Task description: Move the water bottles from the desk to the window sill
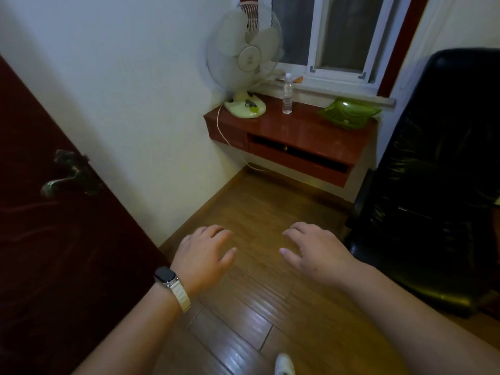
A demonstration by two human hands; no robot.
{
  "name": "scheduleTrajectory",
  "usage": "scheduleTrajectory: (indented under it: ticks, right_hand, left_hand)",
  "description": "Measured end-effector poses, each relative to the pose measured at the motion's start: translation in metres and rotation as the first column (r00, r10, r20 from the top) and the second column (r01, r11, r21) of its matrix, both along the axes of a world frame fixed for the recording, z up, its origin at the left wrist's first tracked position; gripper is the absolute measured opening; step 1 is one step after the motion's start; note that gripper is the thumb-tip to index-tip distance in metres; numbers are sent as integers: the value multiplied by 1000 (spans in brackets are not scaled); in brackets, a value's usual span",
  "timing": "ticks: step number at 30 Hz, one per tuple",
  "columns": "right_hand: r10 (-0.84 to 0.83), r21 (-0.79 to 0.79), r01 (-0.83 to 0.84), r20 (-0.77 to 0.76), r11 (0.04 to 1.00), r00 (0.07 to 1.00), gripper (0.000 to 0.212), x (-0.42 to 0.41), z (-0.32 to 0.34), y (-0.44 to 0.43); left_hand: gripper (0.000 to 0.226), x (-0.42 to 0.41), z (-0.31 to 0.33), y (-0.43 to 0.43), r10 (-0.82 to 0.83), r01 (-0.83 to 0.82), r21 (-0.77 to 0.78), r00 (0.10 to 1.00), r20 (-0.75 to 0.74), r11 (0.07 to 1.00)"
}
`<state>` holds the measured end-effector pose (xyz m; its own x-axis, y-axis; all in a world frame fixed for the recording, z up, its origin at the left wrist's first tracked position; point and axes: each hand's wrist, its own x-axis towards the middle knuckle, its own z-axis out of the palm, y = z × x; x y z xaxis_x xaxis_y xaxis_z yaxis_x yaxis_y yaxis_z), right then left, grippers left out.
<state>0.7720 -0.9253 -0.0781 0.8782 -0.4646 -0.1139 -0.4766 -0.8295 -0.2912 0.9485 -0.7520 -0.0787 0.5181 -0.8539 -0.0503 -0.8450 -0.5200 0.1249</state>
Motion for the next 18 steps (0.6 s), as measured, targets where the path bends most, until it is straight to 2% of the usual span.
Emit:
scheduleTrajectory:
  ticks: [10, 18]
  right_hand:
    - [-18, -19, 19, 26, 1000, 999, 52, 63, 20, -113]
    - [-46, 9, 47, -24, 999, 999, 52, 131, 7, -177]
  left_hand:
    - [49, 69, 20, -109, 4, -5, -61, 1000, -14, 998]
    - [49, 143, -2, -178, -25, 22, -62, 998, -50, 998]
